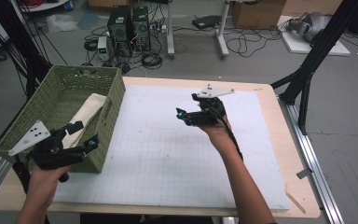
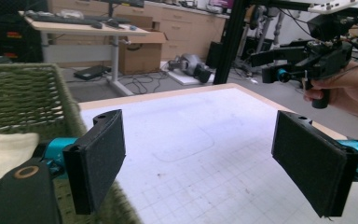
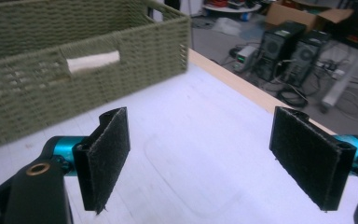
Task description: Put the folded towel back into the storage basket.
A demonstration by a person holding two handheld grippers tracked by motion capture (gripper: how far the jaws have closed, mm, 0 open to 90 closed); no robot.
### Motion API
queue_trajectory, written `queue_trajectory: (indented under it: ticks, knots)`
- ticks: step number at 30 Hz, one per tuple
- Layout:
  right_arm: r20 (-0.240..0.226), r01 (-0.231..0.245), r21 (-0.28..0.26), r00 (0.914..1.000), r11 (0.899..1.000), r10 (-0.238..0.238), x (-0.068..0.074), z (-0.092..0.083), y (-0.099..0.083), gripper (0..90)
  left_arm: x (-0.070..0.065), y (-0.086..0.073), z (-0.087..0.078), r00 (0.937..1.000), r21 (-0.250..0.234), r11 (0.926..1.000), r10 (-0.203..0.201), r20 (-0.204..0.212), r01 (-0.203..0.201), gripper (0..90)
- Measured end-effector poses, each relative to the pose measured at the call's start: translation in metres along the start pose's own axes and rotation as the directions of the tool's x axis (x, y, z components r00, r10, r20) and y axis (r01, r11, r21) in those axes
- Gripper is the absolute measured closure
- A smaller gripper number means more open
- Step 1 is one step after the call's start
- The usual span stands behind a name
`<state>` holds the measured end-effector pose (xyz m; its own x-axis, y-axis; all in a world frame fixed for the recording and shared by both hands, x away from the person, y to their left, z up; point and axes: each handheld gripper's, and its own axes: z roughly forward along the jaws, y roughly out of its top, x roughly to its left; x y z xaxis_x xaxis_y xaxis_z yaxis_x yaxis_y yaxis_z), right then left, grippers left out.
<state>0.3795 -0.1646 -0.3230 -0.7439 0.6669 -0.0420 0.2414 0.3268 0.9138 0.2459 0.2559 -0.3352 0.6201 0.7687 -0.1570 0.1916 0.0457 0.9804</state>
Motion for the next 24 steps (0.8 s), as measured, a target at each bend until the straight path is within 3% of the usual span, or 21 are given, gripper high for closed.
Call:
queue_trajectory:
  ticks: [5,7,11,15,24]
  knots:
    - [0.042,-0.026,0.009,0.9988,1.000,0.025,-0.007,-0.022,-0.020,19.0,-0.006,-0.001,0.013,0.9992,-0.007,0.9999,0.014,0.037,-0.013,18.3]
    - [0.058,-0.024,0.011,0.9981,1.000,0.023,-0.007,-0.030,-0.027,19.0,-0.011,-0.002,0.021,0.9975,-0.014,0.9992,0.039,0.058,-0.038,18.3]
    - [0.085,-0.015,0.016,0.9963,1.000,0.014,-0.005,-0.044,-0.039,19.0,-0.017,-0.003,0.032,0.9942,-0.016,0.9986,0.052,0.094,-0.051,18.3]
    - [0.112,-0.013,0.013,0.9937,1.000,0.011,-0.002,-0.059,-0.054,19.0,-0.025,-0.004,0.044,0.9889,-0.003,0.9987,0.050,0.140,-0.050,18.3]
    - [0.180,-0.028,-0.003,0.9833,1.000,0.028,-0.004,-0.088,-0.079,19.0,-0.036,-0.010,0.071,0.9800,0.005,0.9990,0.042,0.194,-0.044,18.4]
